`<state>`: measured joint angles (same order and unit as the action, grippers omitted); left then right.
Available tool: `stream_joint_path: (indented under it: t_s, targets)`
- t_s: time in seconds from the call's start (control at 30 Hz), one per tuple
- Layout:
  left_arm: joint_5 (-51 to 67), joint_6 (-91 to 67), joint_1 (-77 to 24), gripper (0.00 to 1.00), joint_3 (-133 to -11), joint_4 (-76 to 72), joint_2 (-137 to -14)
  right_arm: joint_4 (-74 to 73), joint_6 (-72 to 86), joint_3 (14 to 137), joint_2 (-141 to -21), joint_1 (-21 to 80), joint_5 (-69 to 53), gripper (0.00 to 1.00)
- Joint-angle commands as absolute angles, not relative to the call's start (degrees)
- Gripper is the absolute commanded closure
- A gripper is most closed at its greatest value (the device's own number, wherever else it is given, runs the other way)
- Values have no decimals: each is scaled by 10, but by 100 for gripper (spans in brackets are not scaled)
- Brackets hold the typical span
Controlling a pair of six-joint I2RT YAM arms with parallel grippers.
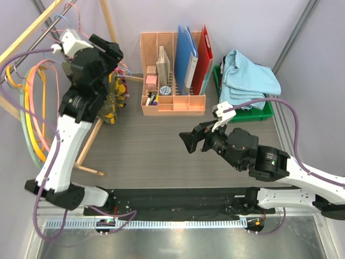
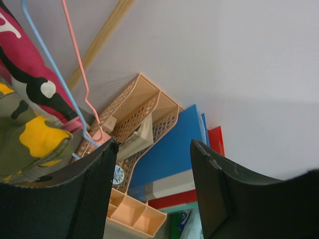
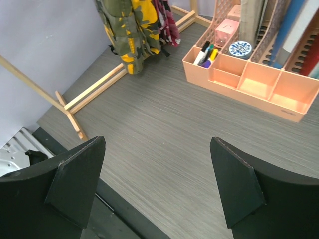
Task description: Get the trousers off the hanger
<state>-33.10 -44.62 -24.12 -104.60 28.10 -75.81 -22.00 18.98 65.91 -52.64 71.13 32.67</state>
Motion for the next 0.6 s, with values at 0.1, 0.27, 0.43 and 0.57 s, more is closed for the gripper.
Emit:
stream_joint_path:
  t_s: [0.1, 0.27, 0.43, 0.57]
  targets:
    - [-402, -469, -210, 40, -1111, 300, -831, -218, 174, 642, -512, 712, 364, 8]
    - [-332, -554, -125, 42, -1079, 321, -841, -219, 175, 636, -505, 712, 351, 8]
    - [-275, -560, -81, 41, -1047, 263, -845, -217, 162, 636, -504, 712, 359, 8]
    - [-240, -575, -52, 42, -1034, 245, -860, -217, 163, 637, -495, 712, 348, 8]
